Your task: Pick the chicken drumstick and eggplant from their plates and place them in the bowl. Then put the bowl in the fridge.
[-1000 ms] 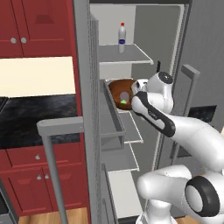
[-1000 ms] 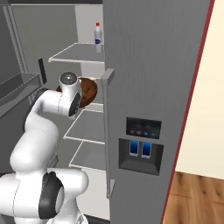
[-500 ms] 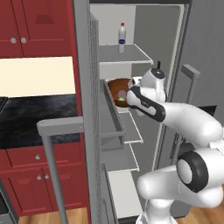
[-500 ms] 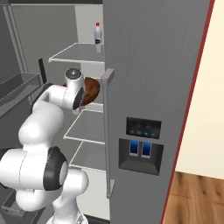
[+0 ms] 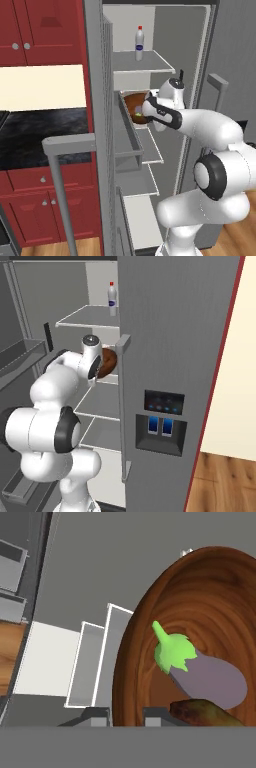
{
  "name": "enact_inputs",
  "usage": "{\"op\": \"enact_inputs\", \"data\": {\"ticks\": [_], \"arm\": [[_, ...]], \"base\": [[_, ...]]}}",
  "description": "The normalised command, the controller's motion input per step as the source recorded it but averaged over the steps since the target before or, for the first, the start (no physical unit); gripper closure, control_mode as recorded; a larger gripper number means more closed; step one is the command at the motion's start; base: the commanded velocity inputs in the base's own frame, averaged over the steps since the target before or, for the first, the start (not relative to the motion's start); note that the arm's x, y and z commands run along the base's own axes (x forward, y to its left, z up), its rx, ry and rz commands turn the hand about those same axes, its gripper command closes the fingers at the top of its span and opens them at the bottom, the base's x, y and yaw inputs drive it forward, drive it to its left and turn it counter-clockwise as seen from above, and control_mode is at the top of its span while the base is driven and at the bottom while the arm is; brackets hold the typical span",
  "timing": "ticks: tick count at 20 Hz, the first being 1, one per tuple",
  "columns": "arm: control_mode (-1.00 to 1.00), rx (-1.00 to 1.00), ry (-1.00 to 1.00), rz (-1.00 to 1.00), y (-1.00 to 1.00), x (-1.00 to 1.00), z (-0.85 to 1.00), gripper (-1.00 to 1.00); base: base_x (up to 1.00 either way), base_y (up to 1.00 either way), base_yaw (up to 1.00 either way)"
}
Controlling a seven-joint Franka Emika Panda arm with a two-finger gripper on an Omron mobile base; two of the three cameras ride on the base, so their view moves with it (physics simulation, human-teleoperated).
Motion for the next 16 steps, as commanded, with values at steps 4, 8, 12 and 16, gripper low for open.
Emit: {"op": "enact_inputs", "data": {"ticks": [4, 8, 12, 16], "arm": [[-1.0, 0.0, 0.0, 0.0, -0.05, 0.36, -0.11, 1.0], [-1.0, 0.03, 0.0, 0.0, 0.0, 0.39, -0.07, 1.0], [-1.0, 0.1, 0.0, 0.0, 0.0, 0.42, -0.05, 1.0], [-1.0, 0.06, 0.0, 0.0, 0.0, 0.45, -0.11, 1.0]], "base": [[0.0, 0.0, 0.0], [0.0, 0.0, 0.0], [0.0, 0.0, 0.0], [0.0, 0.0, 0.0]]}}
